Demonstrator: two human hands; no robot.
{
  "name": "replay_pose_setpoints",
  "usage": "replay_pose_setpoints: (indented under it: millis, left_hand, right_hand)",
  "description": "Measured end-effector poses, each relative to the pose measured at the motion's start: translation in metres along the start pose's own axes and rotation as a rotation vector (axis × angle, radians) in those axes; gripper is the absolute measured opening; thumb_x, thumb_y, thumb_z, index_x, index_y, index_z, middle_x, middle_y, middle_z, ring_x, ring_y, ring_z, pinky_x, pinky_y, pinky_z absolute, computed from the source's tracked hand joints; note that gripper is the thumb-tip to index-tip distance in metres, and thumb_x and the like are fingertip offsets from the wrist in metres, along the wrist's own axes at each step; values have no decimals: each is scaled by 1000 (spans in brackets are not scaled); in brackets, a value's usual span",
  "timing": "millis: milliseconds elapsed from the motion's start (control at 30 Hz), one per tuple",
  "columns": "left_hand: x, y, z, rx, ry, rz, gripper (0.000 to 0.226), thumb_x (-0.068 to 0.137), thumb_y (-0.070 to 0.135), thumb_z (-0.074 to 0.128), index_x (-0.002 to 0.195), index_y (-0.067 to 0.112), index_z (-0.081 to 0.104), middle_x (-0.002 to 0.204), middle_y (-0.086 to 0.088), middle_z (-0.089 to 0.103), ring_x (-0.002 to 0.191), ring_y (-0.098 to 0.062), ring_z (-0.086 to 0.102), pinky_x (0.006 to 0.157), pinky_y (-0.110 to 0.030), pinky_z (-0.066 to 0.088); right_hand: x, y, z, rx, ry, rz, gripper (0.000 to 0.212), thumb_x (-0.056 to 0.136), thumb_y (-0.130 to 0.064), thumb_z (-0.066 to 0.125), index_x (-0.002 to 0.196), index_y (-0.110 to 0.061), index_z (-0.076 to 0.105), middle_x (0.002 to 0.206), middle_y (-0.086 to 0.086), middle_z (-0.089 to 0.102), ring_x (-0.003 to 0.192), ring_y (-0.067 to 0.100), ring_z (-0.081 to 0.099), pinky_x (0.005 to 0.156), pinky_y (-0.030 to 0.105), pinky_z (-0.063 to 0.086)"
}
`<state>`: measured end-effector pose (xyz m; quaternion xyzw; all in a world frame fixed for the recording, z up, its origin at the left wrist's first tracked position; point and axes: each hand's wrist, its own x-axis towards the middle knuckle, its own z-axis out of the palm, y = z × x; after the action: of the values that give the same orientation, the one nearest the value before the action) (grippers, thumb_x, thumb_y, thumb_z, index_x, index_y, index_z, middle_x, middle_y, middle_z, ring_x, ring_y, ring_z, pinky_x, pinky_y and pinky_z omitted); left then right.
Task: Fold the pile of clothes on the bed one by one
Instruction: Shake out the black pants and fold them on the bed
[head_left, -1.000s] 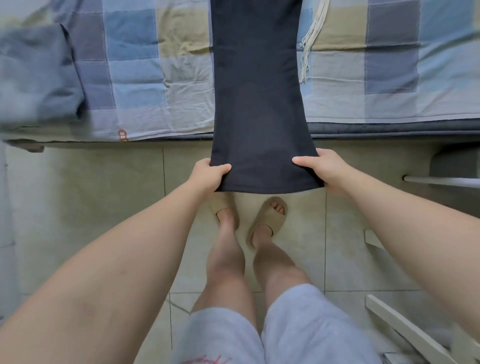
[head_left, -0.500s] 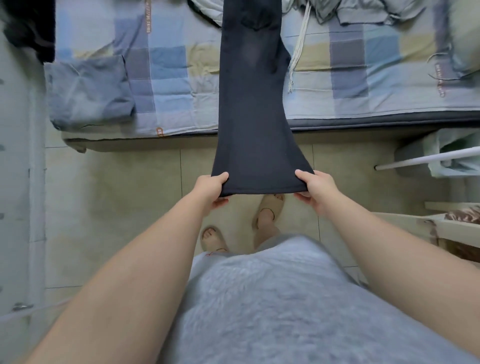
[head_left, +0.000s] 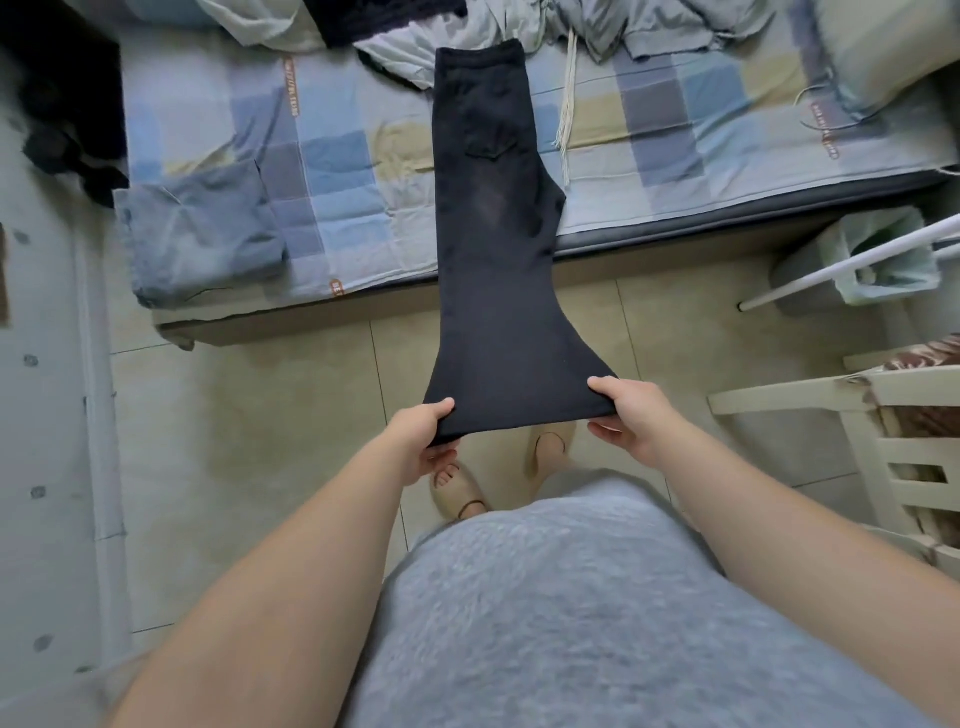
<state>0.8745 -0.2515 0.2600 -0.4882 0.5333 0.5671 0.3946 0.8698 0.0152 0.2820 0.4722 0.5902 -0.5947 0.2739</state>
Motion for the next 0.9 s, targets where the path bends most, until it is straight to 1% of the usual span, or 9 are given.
replay_pose_setpoints:
  millis: [67,100,267,333,433,600,667,767,900]
  left_hand:
    - [-4,20,2,-50,-24,15,26,95,33,69,113,16,61,89,-3,67,69,-16,66,63,-30,55]
    - [-5,32,4,-81,-38,22,23,95,33,68,112,17,62,87,-1,67,67,-15,65,63,-30,54]
    - [-7,105,22,-232,-78,57,12,98,32,62,101,20,62,80,-1,64,65,-14,62,68,-32,51]
    - [-4,142,36,-274,-86,70,13,99,32,60,94,21,62,80,0,63,64,-14,61,70,-31,51]
    - [9,203,60,-361,-70,86,13,98,31,60,94,19,62,84,-3,63,68,-15,61,73,-33,52]
    - [43,312,103,-503,13,127,19,98,32,59,107,15,61,92,-6,64,80,-15,63,74,-32,51]
    - [49,348,120,-575,110,128,21,98,32,59,111,16,62,97,-6,64,84,-15,65,74,-31,52]
    - [53,405,142,-630,152,142,22,98,33,60,112,17,63,99,-5,65,85,-14,65,73,-30,52]
    - [75,479,158,-663,175,160,21,98,35,58,109,18,64,92,-2,66,84,-13,66,69,-31,50]
  right_hand:
    - [0,-20,5,35,-5,-15,11,92,-22,70,100,-15,66,101,3,70,88,23,67,81,35,58]
    - [2,-32,7,59,-8,-19,12,92,-22,70,101,-15,66,101,3,70,88,23,67,80,35,58]
    - [23,-101,18,166,-49,-23,10,94,-23,69,96,-14,64,92,6,67,74,20,68,65,32,55]
    - [42,-137,21,195,-74,-17,9,94,-23,69,95,-15,64,95,8,67,71,20,68,62,32,54]
    - [82,-199,23,228,-106,-1,13,94,-23,69,102,-15,63,104,11,66,72,20,71,61,32,55]
    - [167,-310,35,174,-189,45,24,96,-24,66,116,-14,59,118,14,59,81,20,69,67,34,54]
    - [190,-352,38,82,-209,73,19,96,-25,65,111,-15,60,113,12,59,81,19,70,68,33,54]
    - [217,-405,42,24,-241,88,14,97,-28,64,102,-16,60,103,11,63,81,18,70,69,32,55]
    - [258,-466,56,-34,-274,96,18,97,-31,62,109,-18,63,98,7,72,86,18,71,68,31,55]
